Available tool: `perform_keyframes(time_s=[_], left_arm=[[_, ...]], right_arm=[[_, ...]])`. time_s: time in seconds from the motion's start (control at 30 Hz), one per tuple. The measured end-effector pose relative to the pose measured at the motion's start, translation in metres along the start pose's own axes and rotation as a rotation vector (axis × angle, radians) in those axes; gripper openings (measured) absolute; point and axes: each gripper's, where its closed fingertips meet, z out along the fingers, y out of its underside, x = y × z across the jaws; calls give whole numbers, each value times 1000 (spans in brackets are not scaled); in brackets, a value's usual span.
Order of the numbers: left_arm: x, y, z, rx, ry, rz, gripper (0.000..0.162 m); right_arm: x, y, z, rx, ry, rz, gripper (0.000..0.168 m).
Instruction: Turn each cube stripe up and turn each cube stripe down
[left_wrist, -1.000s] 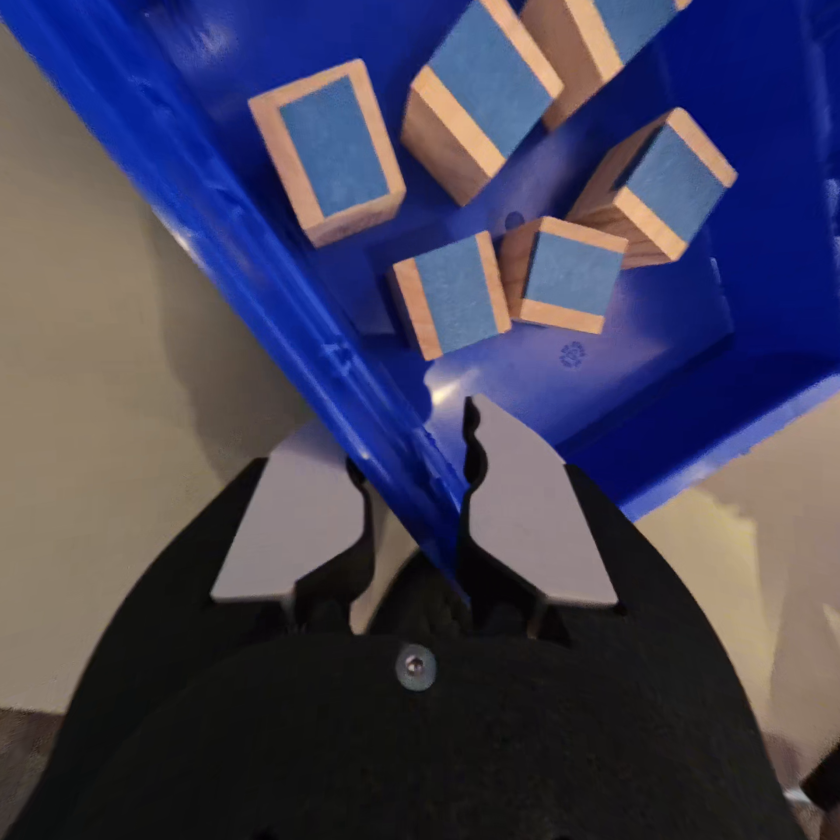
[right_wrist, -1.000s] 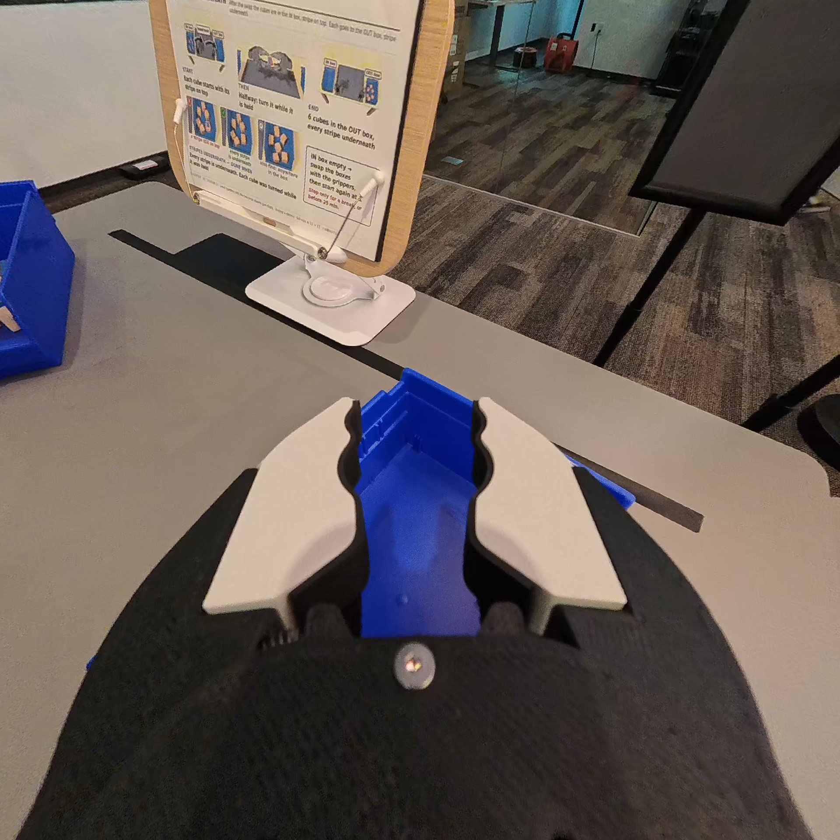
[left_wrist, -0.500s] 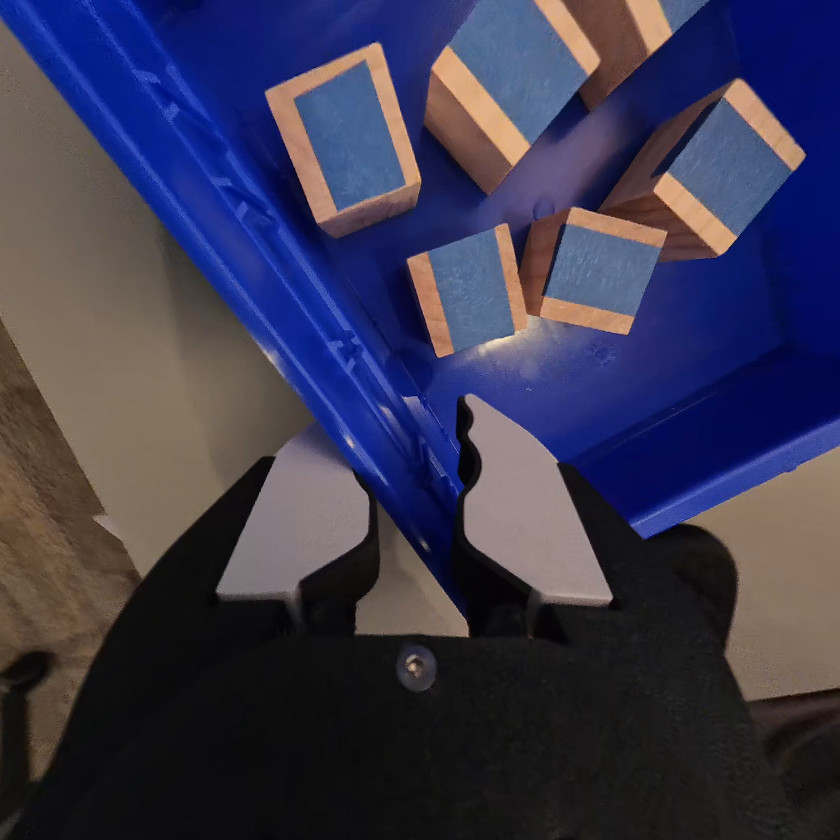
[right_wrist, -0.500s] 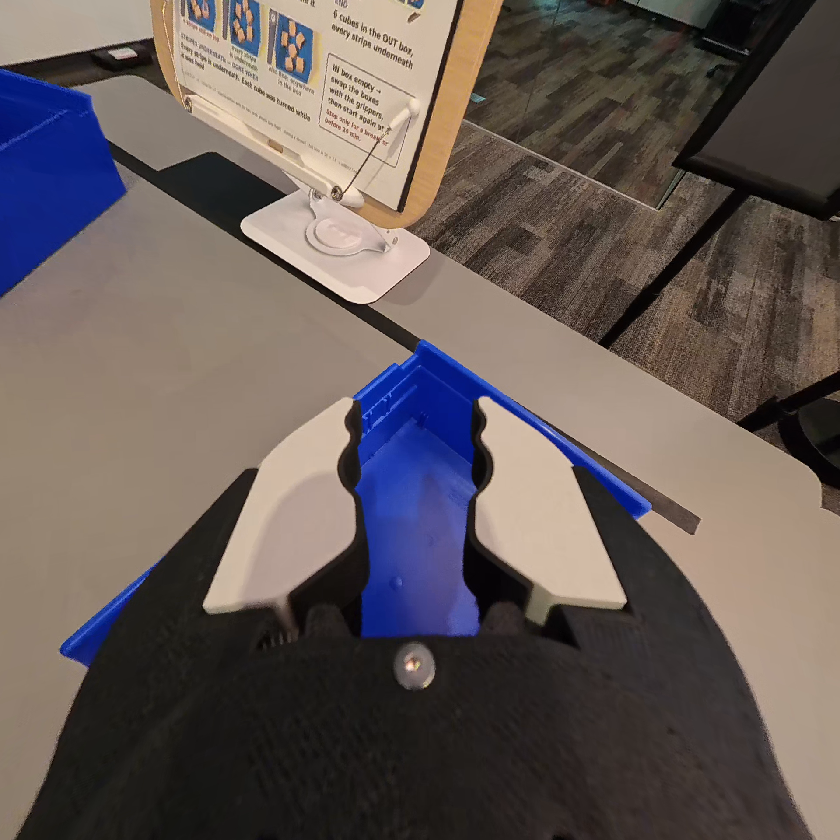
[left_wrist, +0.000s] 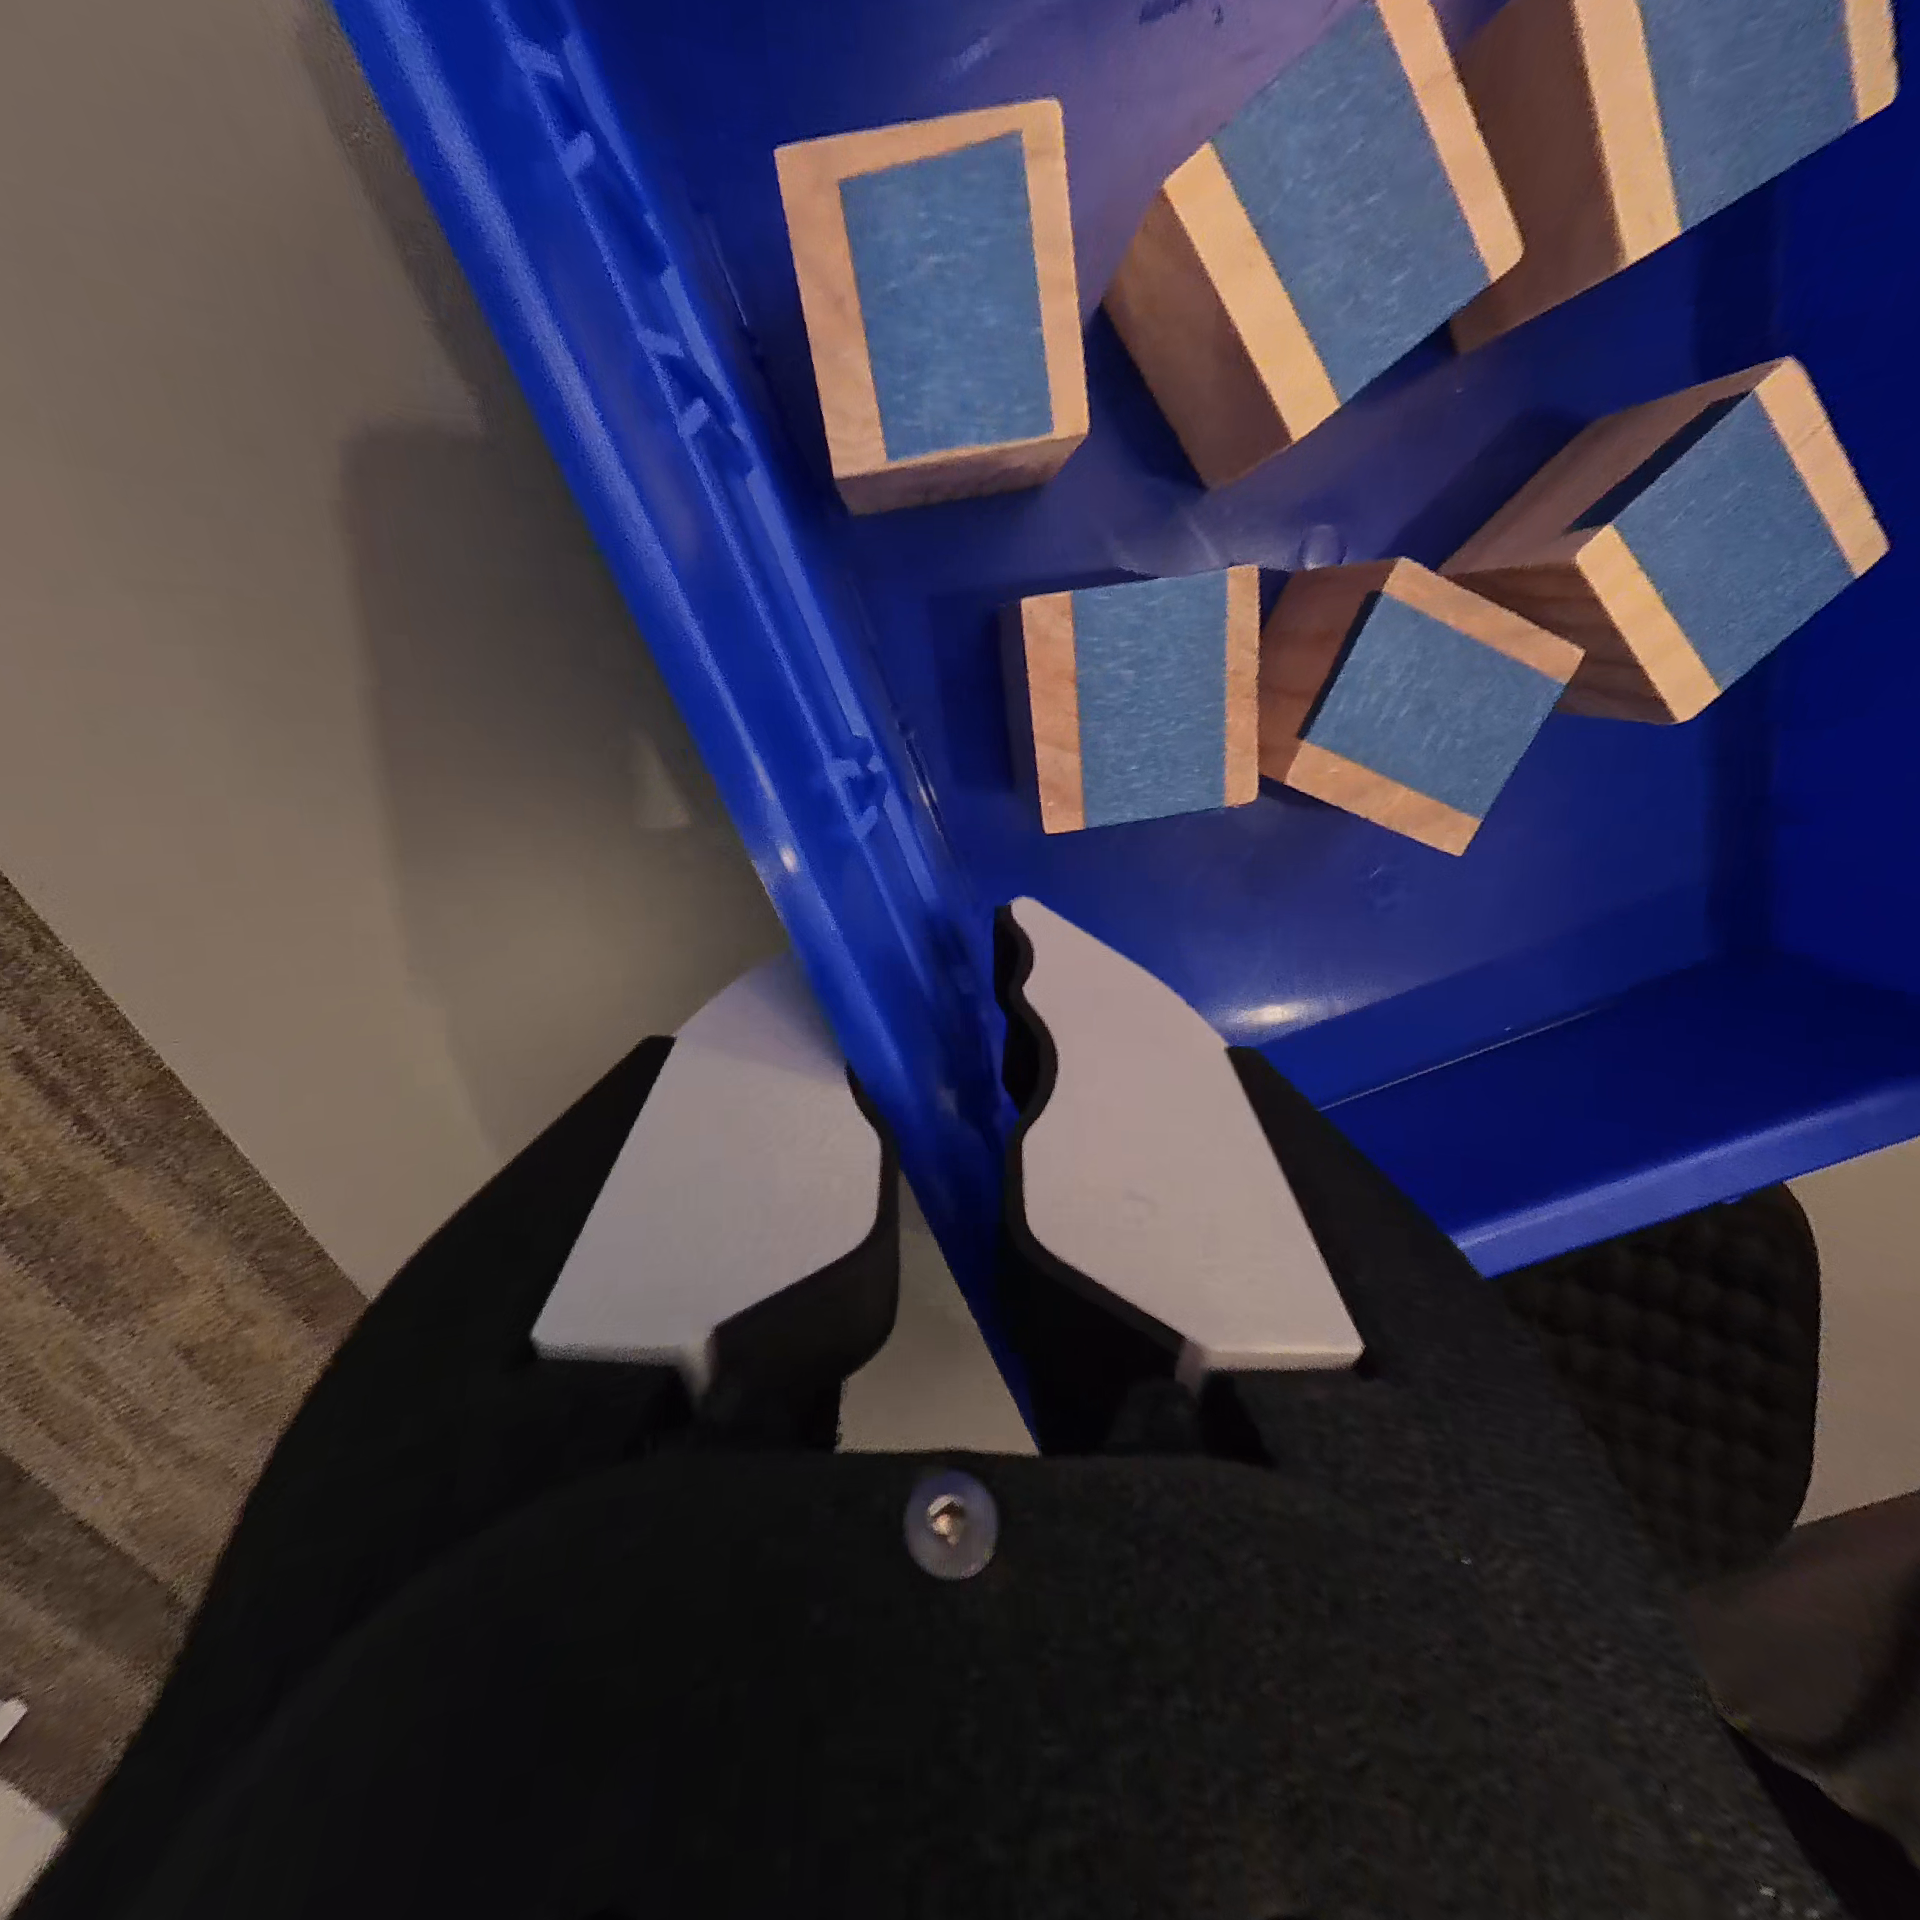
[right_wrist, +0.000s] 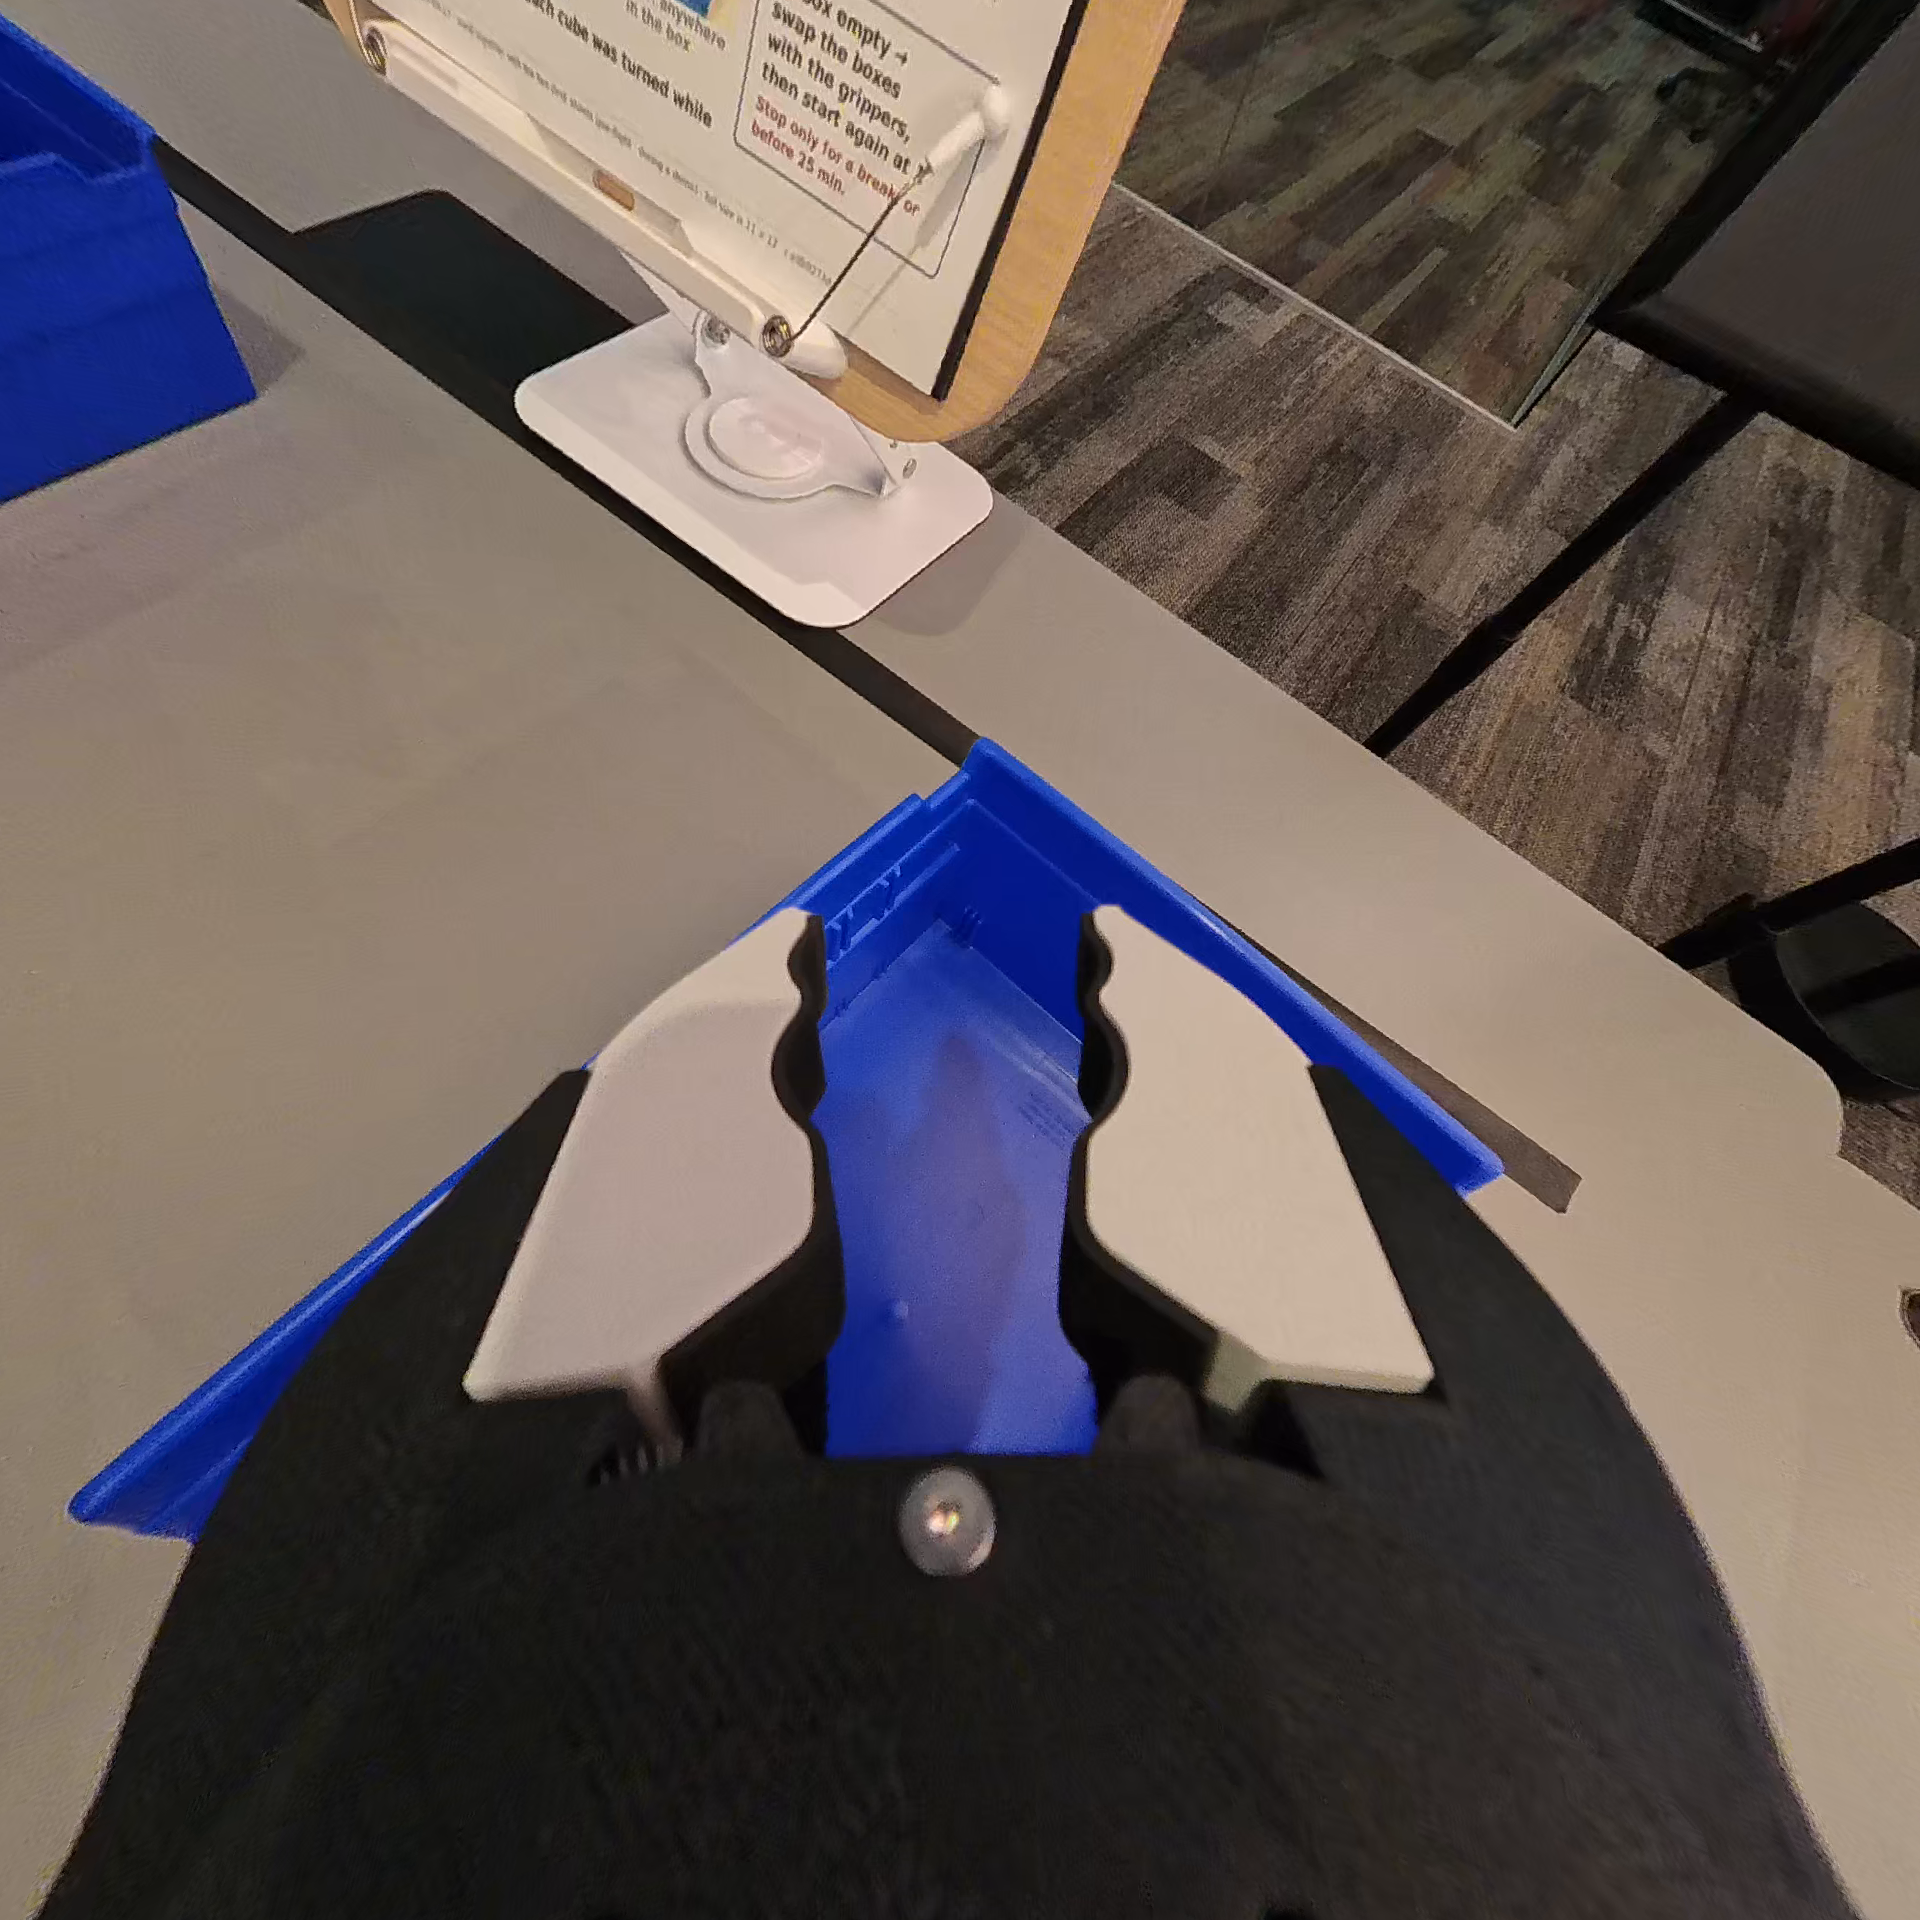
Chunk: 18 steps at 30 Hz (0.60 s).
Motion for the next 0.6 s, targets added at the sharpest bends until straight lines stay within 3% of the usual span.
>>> perform_keyframes(time_s=[0.03,0.27,0.43,0.6], left_arm=[[1,0,0,10,7,-4,16],[-2,-7,-13,175,60,-64,26],[-10,-37,-75,485,16,-7,34],[30,-62,-133,760,-8,170,31]], right_arm=[[-1,1,1,-8,1,-4,47],[-8,-1,7,-21,6,-47,44],[-10,0,12,-47,18,-66,45],[-14,1,18,-71,26,-90,45]])
